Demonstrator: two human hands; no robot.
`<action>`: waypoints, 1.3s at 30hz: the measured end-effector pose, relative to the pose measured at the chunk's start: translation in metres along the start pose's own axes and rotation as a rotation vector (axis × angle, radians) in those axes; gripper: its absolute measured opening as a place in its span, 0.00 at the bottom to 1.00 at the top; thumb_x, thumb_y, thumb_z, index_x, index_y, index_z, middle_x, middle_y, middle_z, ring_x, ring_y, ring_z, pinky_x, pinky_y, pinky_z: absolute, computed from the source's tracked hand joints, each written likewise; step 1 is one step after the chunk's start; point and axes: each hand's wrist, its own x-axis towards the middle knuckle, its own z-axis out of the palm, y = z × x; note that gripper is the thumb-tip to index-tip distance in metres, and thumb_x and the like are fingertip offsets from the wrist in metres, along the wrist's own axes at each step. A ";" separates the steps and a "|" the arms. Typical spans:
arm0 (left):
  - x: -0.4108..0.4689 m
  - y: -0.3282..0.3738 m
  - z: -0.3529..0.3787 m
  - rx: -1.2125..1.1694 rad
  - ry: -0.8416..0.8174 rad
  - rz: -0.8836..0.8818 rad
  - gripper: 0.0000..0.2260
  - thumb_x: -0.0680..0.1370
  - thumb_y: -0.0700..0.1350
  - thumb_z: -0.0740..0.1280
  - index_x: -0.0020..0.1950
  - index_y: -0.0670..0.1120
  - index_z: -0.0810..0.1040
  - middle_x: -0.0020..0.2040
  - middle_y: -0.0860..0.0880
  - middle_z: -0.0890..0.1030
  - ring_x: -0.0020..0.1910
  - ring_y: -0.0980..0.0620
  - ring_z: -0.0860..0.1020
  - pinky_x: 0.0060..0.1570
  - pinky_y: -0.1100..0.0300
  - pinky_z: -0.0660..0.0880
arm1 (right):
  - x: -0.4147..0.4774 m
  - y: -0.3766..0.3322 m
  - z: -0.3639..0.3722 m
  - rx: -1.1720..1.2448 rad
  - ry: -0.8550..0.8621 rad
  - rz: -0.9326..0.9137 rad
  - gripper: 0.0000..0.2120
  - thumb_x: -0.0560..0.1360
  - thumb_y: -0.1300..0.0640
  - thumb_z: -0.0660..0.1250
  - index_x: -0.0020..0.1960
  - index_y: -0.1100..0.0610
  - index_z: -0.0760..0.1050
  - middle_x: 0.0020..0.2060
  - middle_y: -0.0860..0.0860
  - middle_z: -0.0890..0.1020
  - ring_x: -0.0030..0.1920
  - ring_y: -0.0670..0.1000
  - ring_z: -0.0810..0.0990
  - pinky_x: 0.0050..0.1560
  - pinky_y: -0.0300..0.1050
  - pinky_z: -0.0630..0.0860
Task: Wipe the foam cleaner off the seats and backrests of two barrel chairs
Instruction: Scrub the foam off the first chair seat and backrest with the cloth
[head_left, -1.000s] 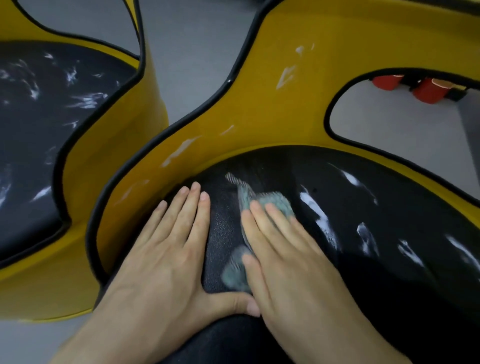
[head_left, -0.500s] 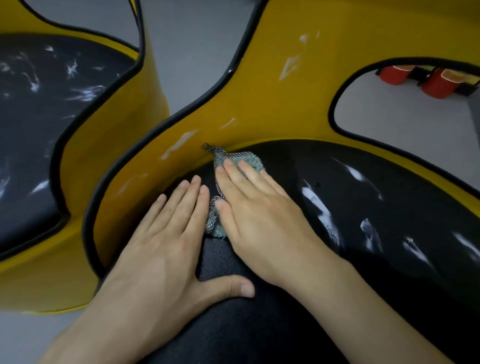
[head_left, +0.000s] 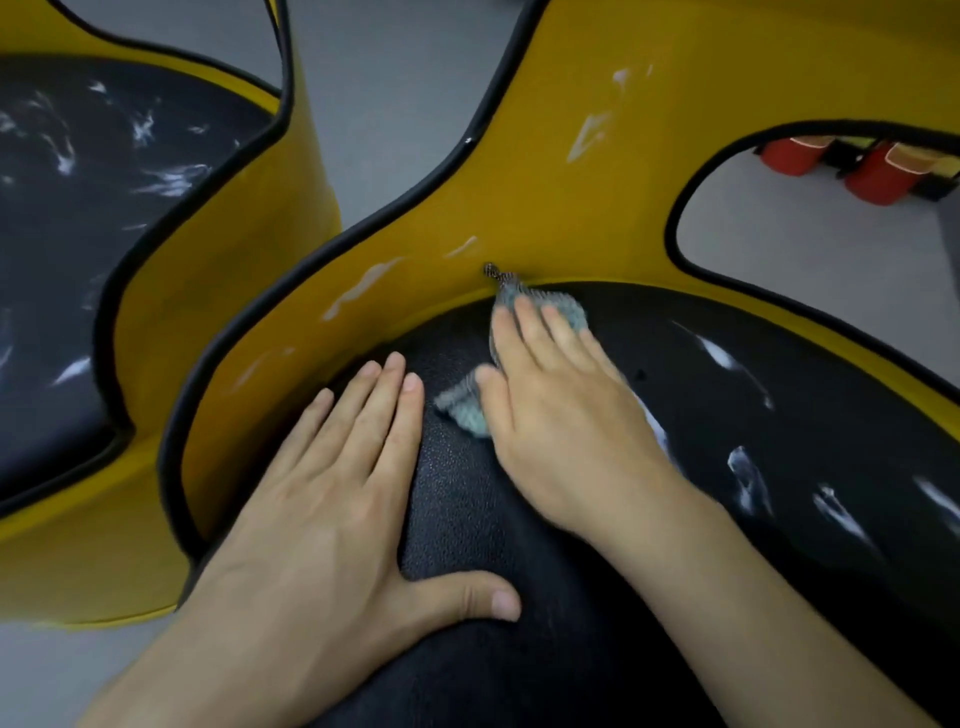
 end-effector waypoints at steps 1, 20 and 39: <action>0.000 0.000 0.000 -0.005 -0.002 0.001 0.60 0.68 0.85 0.50 0.81 0.38 0.59 0.81 0.41 0.58 0.80 0.41 0.58 0.73 0.47 0.53 | 0.009 0.000 0.000 0.003 0.007 0.017 0.34 0.80 0.43 0.36 0.82 0.57 0.48 0.82 0.53 0.51 0.81 0.52 0.47 0.80 0.51 0.46; -0.002 -0.003 0.000 -0.125 0.059 0.005 0.46 0.78 0.76 0.46 0.82 0.41 0.57 0.82 0.45 0.55 0.82 0.52 0.51 0.76 0.52 0.48 | -0.059 -0.007 0.004 0.014 0.030 -0.010 0.34 0.83 0.40 0.38 0.81 0.58 0.54 0.80 0.55 0.57 0.81 0.53 0.52 0.79 0.53 0.53; 0.044 0.028 0.007 0.100 0.010 0.170 0.45 0.79 0.75 0.46 0.82 0.42 0.59 0.81 0.41 0.59 0.80 0.44 0.57 0.76 0.46 0.49 | -0.149 0.032 0.007 -0.119 0.180 0.083 0.34 0.83 0.38 0.44 0.74 0.60 0.70 0.74 0.56 0.71 0.74 0.57 0.69 0.69 0.54 0.62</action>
